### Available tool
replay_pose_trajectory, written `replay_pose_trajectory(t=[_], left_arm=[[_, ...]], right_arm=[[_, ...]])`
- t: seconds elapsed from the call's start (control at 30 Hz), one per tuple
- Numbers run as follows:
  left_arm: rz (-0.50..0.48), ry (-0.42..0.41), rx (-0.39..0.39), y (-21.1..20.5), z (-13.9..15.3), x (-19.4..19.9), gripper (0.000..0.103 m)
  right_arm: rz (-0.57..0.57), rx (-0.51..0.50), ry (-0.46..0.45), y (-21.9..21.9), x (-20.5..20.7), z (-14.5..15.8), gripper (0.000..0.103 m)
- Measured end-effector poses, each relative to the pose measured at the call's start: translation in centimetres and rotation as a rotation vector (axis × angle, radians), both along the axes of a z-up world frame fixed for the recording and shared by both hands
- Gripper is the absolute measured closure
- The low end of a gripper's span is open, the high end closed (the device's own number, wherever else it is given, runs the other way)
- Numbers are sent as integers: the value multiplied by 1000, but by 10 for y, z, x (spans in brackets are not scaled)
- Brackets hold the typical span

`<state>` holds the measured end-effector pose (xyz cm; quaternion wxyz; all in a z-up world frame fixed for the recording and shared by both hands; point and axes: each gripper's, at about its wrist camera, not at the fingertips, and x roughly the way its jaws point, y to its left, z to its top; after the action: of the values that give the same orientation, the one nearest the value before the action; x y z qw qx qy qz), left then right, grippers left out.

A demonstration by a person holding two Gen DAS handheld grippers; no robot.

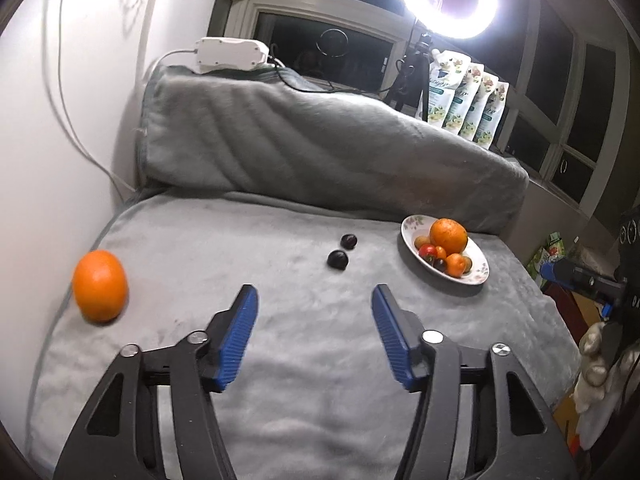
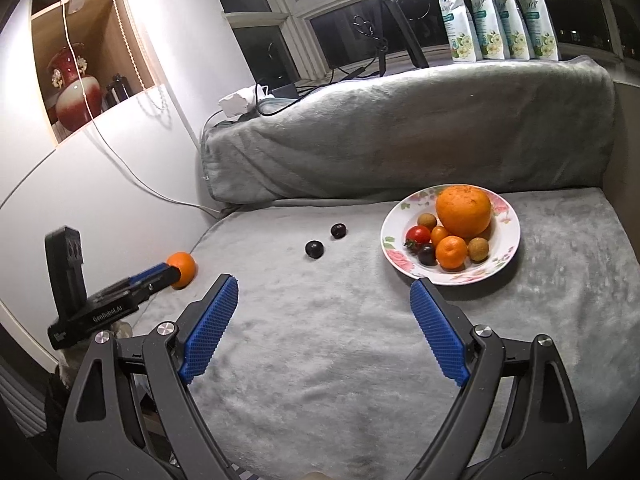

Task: Organize fruits
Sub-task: 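Pull both open grippers back from the plate toward the remaining dark plums, then close the right gripper on a dark plum while the left gripper grasps another plum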

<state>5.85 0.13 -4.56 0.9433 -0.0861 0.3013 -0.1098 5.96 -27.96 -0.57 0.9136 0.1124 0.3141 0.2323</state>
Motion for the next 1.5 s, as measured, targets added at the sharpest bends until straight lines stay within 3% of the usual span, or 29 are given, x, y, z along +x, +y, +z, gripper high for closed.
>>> replay_pose_trajectory(t=[0.13, 0.3, 0.67, 1.27, 1.5], left_arm=[[-16, 17, -2, -4, -8, 0, 53], [-48, 42, -4, -17, -16, 10, 53], [-122, 89, 1, -47, -31, 52, 60], [-165, 197, -20, -58, -71, 144, 67], [-172, 204, -50, -48, -77, 158, 70]], right_arm=[[6, 4, 7, 2, 5, 0, 18], [20, 33, 30, 5, 20, 0, 20], [48, 40, 84, 18, 69, -8, 28], [79, 94, 314, 70, 189, -61, 54], [60, 5, 354, 97, 221, -83, 57]])
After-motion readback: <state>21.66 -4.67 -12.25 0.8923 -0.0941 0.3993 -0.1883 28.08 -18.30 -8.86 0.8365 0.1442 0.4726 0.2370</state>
